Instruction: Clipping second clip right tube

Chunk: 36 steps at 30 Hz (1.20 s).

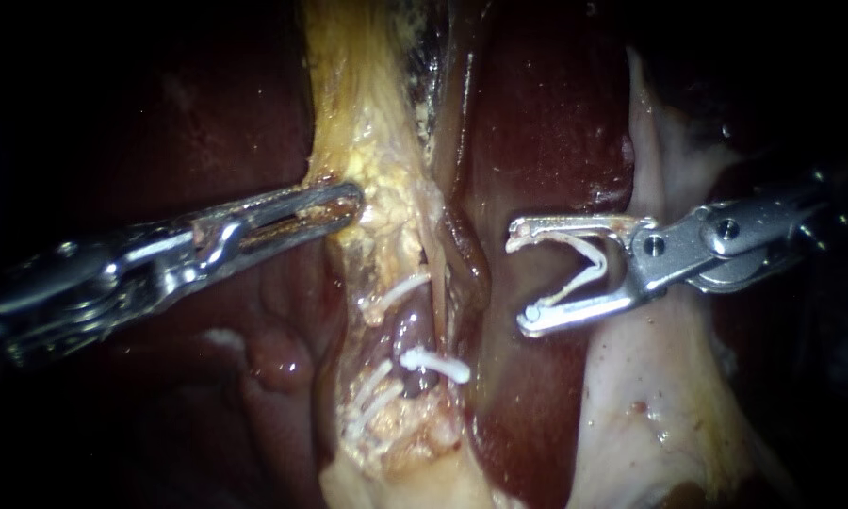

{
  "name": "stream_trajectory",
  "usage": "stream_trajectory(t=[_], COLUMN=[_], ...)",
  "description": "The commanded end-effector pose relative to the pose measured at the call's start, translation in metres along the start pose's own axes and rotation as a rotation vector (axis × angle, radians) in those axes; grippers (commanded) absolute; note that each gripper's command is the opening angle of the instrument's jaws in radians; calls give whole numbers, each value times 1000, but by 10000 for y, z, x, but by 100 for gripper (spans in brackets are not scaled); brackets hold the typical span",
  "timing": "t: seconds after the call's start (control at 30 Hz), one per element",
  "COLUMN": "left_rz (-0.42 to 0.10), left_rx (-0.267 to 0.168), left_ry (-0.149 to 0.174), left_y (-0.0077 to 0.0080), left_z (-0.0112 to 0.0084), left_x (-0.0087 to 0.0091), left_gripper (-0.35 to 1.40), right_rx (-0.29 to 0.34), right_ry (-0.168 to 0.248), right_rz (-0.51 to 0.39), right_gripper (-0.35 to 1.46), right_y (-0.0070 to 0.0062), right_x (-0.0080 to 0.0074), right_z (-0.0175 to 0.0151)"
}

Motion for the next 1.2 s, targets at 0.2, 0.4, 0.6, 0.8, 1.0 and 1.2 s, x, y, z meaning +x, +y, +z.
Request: stream_trajectory(t=[0.2, 0.4, 0.6, 0.8, 1.0, 1.2], left_rz=[-3, -11, -19, -25, -30, -38], left_rx=[10, -7, -13, -10, -10, -10], left_ry=[8, -2, -22, -33, -41, -47], left_y=[1, 1, -5, -17, -30, -39], left_z=[-14, -45, -74, -91, -101, -106], left_x=[-9, -26, -37, -43, -47, -48], left_gripper=[-35, -35, -35, -35, -35, -35], right_rx=[28, 67, 75, 54, 27, 17], right_ry=[7, -1, -49, -64, -86, -97], right_rz=[82, 293, 408, 450, 482, 495], right_gripper=[60, 60, 60, 60, 58, 57], right_y=[-10, -22, -26, -15, -6, 0], right_x=[-13, -44, -85, -105, -108, -110], right_z=[12, 46, 87, 108, 113, 125])
